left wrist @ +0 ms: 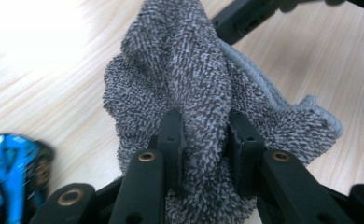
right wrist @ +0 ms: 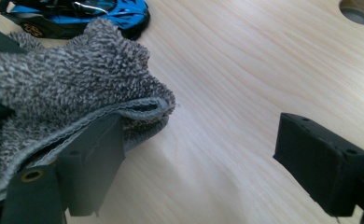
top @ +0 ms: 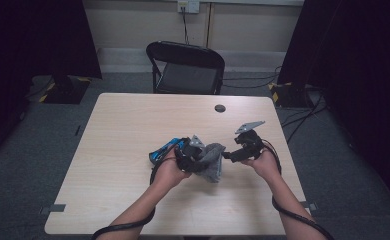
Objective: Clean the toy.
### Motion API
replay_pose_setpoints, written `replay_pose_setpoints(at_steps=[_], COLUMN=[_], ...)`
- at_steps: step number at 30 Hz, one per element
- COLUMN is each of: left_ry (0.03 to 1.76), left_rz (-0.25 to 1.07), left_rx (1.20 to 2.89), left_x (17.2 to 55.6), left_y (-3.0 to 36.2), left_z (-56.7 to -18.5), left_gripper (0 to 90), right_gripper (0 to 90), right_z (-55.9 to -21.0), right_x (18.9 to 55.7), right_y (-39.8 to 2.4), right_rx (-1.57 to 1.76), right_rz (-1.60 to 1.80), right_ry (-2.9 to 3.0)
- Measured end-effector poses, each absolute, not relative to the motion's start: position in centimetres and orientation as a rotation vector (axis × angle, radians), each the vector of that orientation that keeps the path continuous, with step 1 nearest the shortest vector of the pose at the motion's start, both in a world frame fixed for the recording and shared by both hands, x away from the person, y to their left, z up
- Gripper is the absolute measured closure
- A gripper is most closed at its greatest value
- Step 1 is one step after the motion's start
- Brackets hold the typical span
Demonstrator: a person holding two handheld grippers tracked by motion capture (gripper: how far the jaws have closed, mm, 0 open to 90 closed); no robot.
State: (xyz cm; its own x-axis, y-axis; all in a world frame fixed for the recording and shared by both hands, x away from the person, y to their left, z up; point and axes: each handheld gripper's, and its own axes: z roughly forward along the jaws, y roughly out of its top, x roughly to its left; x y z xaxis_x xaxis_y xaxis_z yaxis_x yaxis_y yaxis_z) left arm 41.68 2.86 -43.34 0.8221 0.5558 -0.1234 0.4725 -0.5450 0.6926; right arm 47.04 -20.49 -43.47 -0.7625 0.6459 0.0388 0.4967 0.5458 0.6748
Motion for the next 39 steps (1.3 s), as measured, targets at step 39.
replay_pose_setpoints(at_steps=[39], left_ry=[0.757], left_rz=[0.199], left_rx=[2.196], left_x=[42.1], left_y=[5.5], left_z=[-43.4], left_gripper=[43.0], right_gripper=[27.5], right_z=[-39.6], right_x=[45.2], right_y=[-19.4], right_rx=[0.809], right_rz=[1.182], right_ry=[2.596])
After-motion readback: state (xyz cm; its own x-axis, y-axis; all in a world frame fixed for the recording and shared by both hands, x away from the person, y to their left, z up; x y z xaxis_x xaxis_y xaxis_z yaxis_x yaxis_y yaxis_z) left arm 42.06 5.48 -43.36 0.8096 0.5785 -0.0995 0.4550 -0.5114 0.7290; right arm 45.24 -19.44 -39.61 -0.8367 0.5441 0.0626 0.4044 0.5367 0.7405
